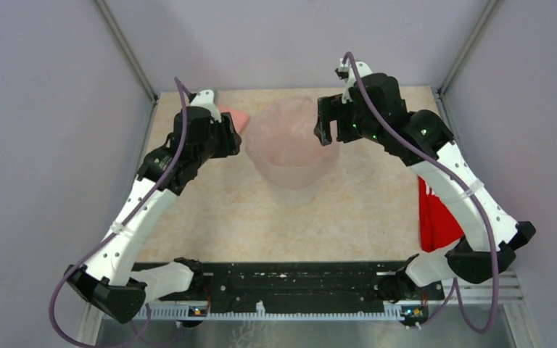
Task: Put the trash bags into the trash bin
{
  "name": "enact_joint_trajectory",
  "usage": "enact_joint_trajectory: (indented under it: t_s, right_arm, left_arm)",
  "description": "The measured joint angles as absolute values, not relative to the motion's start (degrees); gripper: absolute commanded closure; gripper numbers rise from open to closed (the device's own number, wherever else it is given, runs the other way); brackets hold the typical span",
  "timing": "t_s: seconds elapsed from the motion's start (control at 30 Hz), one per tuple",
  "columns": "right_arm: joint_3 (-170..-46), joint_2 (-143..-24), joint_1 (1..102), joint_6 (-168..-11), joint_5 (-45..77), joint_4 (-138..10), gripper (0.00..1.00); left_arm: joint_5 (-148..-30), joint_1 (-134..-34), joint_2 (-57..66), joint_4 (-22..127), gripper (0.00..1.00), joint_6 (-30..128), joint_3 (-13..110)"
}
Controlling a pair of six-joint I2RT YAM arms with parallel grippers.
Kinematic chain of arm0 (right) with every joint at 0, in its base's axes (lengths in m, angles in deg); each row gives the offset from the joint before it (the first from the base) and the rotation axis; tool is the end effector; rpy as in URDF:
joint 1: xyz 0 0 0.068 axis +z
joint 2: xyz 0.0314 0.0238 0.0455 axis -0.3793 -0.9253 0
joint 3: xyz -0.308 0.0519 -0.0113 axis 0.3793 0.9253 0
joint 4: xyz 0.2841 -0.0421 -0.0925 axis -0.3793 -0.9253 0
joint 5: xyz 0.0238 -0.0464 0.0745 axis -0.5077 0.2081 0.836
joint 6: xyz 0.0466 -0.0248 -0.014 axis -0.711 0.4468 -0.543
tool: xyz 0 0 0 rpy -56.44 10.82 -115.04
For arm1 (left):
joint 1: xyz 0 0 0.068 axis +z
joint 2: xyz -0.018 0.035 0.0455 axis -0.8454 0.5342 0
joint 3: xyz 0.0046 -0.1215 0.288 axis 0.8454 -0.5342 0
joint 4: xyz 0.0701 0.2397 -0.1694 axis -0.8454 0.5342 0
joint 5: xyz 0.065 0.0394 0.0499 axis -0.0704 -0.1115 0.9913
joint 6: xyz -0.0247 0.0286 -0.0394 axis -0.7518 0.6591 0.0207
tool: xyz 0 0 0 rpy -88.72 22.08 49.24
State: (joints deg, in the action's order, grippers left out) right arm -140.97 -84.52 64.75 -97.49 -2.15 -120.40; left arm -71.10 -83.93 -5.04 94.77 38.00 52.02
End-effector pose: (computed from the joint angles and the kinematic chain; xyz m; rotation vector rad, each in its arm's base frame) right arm 0.2298 0.2014 0.5409 -0.3960 2.0860 0.4114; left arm 0.2385 -0.1104 0.4457 -0.0350 2.1053 -0.3333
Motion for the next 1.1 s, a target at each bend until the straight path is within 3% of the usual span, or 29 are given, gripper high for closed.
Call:
enact_joint_trajectory:
  t_s: [0.3,0.67,1.1]
  right_arm:
    - [-128.2,-82.6,58.2,-99.4,2.7,-113.9,0.18]
    - [-121.3,-84.7,56.2,-101.8,7.5,-106.6,0.18]
    - [-118.8,-85.3,56.0,-102.2,9.0,-104.8,0.18]
  left_arm:
    - [-76.8,-83.9,-4.7,94.1,0.38,38.8,57.8]
    - [-85.9,-83.9,-0.1,87.0,0.38,39.3,52.0]
    - [-87.6,-83.9,1.3,83.6,0.37,39.1,49.6]
